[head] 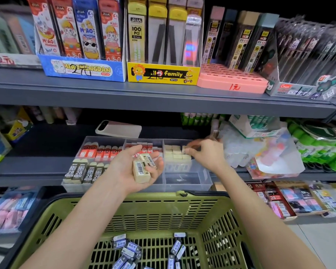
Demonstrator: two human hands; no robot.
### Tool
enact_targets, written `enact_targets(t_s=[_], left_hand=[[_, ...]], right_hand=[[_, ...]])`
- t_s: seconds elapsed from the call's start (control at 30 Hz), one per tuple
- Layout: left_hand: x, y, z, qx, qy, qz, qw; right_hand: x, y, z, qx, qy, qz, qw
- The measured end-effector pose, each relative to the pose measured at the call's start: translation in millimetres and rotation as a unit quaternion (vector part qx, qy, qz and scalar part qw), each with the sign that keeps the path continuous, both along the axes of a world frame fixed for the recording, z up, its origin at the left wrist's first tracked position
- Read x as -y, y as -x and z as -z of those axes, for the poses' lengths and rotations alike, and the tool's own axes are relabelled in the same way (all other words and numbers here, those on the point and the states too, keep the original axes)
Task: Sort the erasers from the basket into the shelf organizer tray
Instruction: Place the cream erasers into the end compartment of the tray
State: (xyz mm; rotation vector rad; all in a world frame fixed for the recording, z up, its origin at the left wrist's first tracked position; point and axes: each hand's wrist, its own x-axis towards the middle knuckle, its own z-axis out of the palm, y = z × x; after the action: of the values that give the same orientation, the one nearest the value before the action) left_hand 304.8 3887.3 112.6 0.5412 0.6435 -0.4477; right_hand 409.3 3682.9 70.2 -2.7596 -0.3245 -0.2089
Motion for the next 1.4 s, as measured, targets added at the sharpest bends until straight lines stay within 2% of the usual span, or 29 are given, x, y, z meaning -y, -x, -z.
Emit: enact_targets(t_s=[0.1, 0.23, 0.27, 0.33, 0.4, 0.47, 0.5, 0.6, 0.67, 0.77, 0.8, 0.83, 0.9, 0.93, 1.03, 1.1, 1.2, 1.4], left_hand=[[0, 1, -1, 0.006, -0.004, 0.003, 1.000], [4, 1, -1, 0.018, -0.006, 0.009, 1.000], [5, 1, -1, 0.023, -0.009, 0.014, 1.000], [7, 2, -1, 0.033, -0.025, 0.030, 0.999], [10, 1, -1, 0.050, -0.058, 0.049, 0.996], [12, 1, 0, 0.071, -0.093, 0.069, 0.991], [13, 1, -1, 0.084, -0.105, 0.081, 0.988], [17, 1, -1, 0.113, -0.125, 0.106, 0.980], [17, 2, -1, 0.122, -0.135, 0.117, 0.976], [12, 2, 1, 0.112, -0.165, 0.104, 0.974], [10, 1, 2, 0.105, -0.174, 0.087, 0.975], [7, 1, 2, 0.099, -0.180, 0.069, 0.976], [3, 0, 2, 0.091, -0.176, 0.037, 0.979], [2, 0, 2, 0.086, -0.166, 0.022, 0.982], [-1, -1, 0, 0.072, -0.128, -0.015, 0.989], [-3, -1, -2, 0.069, -0.117, -0.033, 0.990], [-4, 1, -3, 0.067, -0.107, -0.052, 0.991], [-4, 0, -3, 0.075, -0.083, -0.082, 0.990]], right_hand=[[0, -1, 9, -0.002, 0.037, -0.019, 0.999], [4, -2, 2, -0.053, 0.074, -0.044, 0.995], [3, 1, -2, -0.044, 0.104, -0.043, 0.993], [-3, 13, -12, 0.035, 0.140, -0.023, 0.989], [-17, 32, -24, 0.109, 0.068, -0.040, 0.991], [-34, 53, -39, 0.081, -0.046, -0.117, 0.989], [-41, 61, -46, 0.056, -0.052, -0.162, 0.984], [-51, 74, -56, 0.016, 0.027, -0.248, 0.968], [-48, 73, -62, -0.007, -0.003, -0.268, 0.963], [-34, 65, -68, -0.037, -0.167, -0.241, 0.955], [-26, 57, -67, -0.018, -0.210, -0.200, 0.957], [-19, 47, -65, 0.018, -0.215, -0.140, 0.966], [-7, 25, -57, 0.087, -0.109, -0.016, 0.990], [-4, 17, -50, 0.106, -0.039, 0.015, 0.993], [-3, -1, -30, 0.133, 0.096, 0.004, 0.986], [-6, -8, -20, 0.137, 0.114, -0.015, 0.984], [-13, -11, -3, 0.139, 0.089, -0.029, 0.986], [-8, -13, 10, 0.095, 0.148, -0.057, 0.983]])
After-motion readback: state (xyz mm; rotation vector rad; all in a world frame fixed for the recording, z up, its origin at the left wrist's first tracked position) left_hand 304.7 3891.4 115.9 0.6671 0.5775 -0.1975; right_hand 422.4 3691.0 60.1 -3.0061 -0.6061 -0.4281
